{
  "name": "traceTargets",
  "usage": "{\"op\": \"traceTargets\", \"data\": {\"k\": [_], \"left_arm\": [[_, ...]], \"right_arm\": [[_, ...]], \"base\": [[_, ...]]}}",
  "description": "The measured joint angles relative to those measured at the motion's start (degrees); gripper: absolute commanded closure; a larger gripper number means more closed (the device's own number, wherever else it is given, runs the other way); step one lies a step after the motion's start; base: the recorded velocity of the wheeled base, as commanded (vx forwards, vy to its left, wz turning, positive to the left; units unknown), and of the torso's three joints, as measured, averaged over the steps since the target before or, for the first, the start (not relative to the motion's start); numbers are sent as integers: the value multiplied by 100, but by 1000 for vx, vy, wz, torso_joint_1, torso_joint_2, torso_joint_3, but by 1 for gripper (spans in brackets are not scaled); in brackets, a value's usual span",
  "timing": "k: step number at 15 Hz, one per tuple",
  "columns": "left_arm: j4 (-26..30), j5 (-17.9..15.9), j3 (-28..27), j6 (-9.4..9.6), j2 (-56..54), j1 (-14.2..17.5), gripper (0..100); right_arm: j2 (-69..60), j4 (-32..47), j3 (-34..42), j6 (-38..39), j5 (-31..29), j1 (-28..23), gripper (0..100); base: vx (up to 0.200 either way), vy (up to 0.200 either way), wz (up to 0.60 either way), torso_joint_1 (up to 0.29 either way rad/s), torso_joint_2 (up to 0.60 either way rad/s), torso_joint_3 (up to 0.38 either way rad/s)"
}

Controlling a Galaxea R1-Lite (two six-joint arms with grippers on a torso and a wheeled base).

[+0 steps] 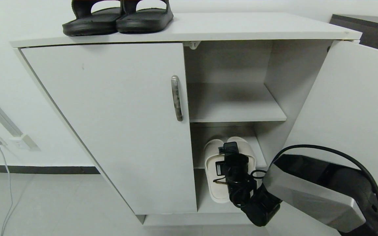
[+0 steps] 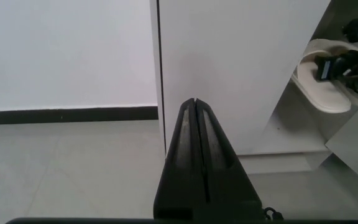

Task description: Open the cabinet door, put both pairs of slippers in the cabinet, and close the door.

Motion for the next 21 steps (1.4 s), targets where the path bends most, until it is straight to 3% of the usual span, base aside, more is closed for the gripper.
{"op": "traceTargets", "data": {"k": [4, 21], "left_arm": [[0, 7, 0, -10, 0, 7, 100], [0, 26, 0, -10, 0, 5, 100]], "right_arm": [[17, 1558, -1031, 756, 317, -167, 100], [824, 2428, -3276, 340, 301, -705, 100]], "base": [[0, 0, 0, 0, 0, 0], [0, 0, 0, 0, 0, 0]]}}
